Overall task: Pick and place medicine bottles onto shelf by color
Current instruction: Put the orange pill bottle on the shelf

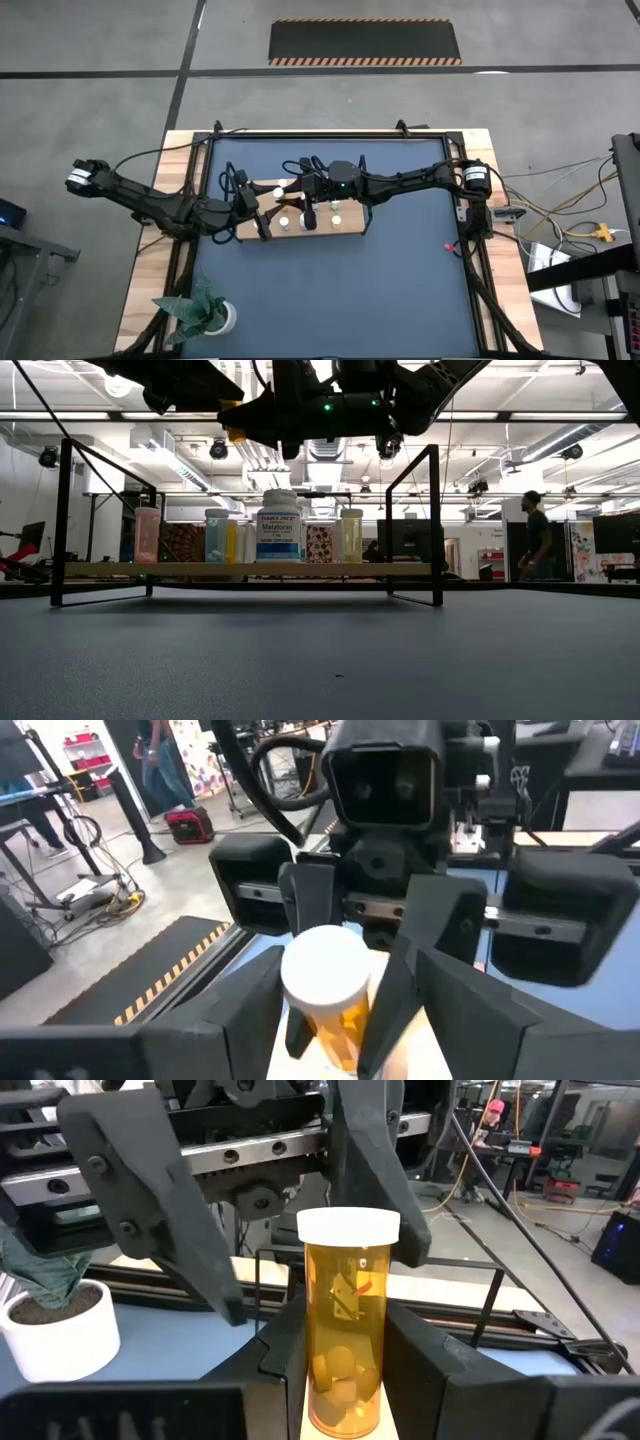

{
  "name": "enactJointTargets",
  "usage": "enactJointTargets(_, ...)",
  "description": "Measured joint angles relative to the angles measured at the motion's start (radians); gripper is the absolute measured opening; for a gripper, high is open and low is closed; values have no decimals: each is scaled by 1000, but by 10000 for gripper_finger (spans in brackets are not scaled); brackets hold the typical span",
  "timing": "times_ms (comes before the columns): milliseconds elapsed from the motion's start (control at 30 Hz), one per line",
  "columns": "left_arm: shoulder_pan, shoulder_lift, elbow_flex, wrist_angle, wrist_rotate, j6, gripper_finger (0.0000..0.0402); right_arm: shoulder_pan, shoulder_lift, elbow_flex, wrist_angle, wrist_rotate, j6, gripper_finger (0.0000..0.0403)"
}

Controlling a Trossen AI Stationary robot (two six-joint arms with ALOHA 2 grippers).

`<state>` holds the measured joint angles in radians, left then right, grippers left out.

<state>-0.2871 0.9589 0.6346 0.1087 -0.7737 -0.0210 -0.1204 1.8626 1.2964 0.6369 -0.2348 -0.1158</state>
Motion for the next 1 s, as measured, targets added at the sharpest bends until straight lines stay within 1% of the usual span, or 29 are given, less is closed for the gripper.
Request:
enactJointTargets(267, 0, 12, 0, 18, -2, 1, 157, 1, 0, 0, -3, -3, 0, 93)
enactJointTargets(400, 0, 11, 0, 18, -4, 1, 140, 1, 0, 0, -5, -4, 0, 93)
enactJointTargets(867, 0, 15, 0, 17, -4, 0, 134, 1, -1, 0, -12, -3, 0, 94)
enactJointTargets(1000, 0, 23, 0, 19, -14, 0, 134, 1, -1, 0, -15, 0, 1, 107)
